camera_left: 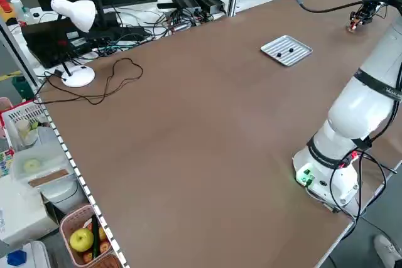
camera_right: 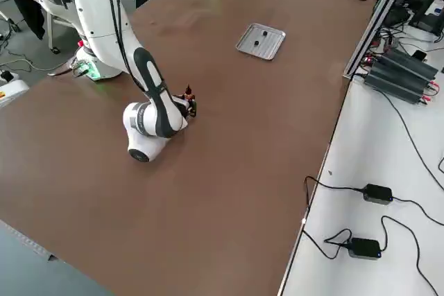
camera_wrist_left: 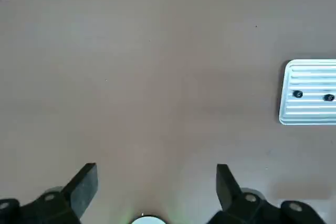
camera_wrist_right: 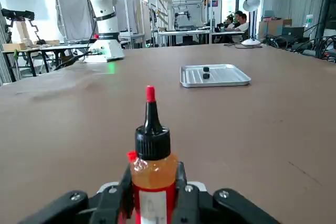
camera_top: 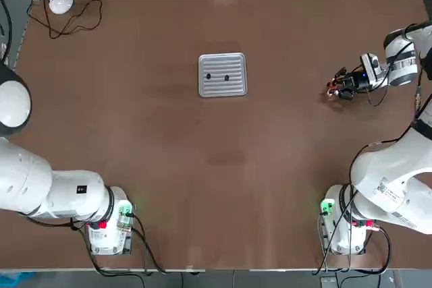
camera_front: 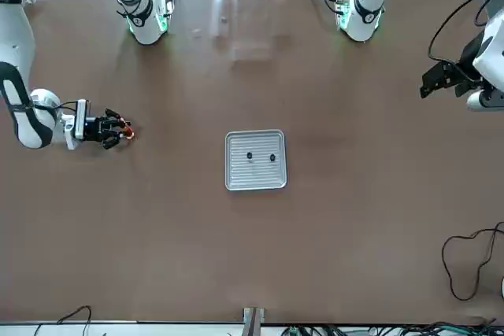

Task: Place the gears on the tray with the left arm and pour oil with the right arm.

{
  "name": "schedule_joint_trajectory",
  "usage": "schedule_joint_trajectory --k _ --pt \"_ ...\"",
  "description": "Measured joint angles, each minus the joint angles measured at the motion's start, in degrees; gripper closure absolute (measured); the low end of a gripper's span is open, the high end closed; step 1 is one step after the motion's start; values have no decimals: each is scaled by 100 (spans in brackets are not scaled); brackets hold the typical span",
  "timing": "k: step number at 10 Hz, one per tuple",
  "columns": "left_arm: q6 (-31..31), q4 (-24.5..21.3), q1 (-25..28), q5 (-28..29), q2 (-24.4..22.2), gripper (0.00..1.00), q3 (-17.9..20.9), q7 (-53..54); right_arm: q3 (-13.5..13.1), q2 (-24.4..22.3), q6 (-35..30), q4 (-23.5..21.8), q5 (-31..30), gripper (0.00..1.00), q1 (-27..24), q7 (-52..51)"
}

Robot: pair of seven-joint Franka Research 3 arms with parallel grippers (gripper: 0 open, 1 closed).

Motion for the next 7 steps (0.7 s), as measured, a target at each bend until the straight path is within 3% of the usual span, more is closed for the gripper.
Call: schedule_joint_trajectory --k 2,6,7 --pt "0 0 40 0 0 0 27 0 7 1 11 10 -2 58 0 1" --pt "0 -1 60 0 0 0 34 0 5 2 19 50 -2 0 -4 2" --pt "-1 -1 65 0 0 0 35 0 1 2 39 64 -2 0 -23 2"
